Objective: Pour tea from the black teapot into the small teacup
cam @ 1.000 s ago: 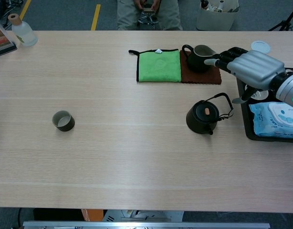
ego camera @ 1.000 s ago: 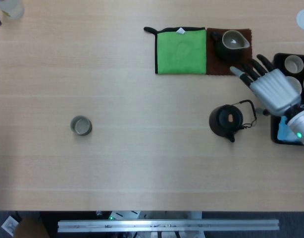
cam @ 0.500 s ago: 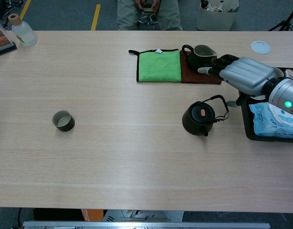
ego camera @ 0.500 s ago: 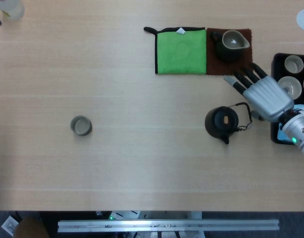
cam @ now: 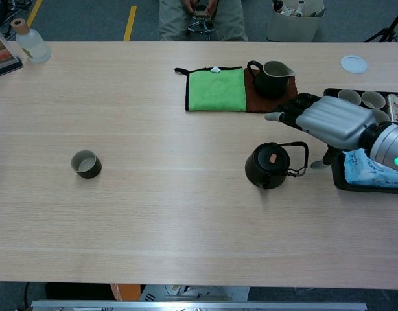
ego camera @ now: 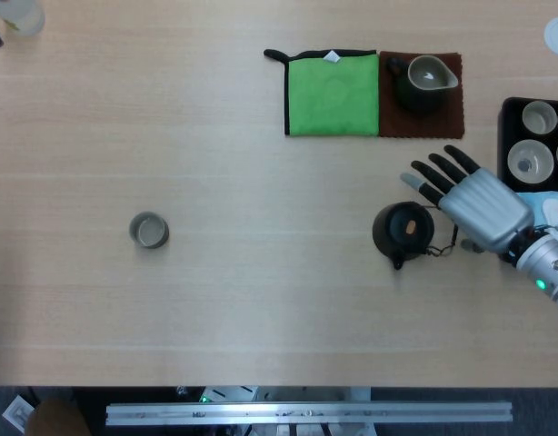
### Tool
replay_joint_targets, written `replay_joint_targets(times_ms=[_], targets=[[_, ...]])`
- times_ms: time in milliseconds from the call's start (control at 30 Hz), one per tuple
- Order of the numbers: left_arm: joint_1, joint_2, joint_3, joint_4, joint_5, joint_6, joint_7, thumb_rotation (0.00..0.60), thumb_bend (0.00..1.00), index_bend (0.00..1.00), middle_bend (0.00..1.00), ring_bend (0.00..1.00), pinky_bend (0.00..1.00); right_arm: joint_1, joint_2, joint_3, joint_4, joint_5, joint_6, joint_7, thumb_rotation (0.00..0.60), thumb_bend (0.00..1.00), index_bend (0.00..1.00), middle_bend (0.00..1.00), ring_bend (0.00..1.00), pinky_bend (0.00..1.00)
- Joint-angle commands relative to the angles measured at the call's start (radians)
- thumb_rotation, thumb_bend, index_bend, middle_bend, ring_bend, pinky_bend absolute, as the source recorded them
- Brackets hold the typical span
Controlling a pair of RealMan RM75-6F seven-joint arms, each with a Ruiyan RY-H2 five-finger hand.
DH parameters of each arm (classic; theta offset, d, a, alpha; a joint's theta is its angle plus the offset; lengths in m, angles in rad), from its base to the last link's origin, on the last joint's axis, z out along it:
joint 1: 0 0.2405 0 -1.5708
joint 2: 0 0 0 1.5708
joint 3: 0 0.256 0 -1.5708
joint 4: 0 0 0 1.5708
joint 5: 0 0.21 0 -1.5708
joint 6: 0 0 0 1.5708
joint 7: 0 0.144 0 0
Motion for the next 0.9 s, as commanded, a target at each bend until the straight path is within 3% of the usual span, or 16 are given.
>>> replay_joint_targets(times_ms=[33,267,900], targets=[[0.0,0.0,0.001,0.001,0.001,-0.001,-0.001,0.6,0.25,0.32,0.28,0.23,0.22,-0.003,0.004,-0.012,-0.02,-0.016,0.0,-0.002,0.6,0.0,0.0,0.06,0.0,0.0],[0.001,0.002,0.001,0.003,0.003,-0.001,-0.008,0.6,0.25,0.32,0.28,0.23,0.22,0.003,-0.005,-0.021,-0.04,-0.044,-0.007,-0.01,0.6,0.0,0.0,0.06,0.0,0.0],[0.01,0.013,0.002,0.008,0.007,0.007,-0.031,0.6,0.25,0.32,0.28,0.23,0.22,0.03,-0.164,0.037,0.008,0.041,-0.018,-0.087,0.6,0.0,0.0,0.06,0.0,0.0]])
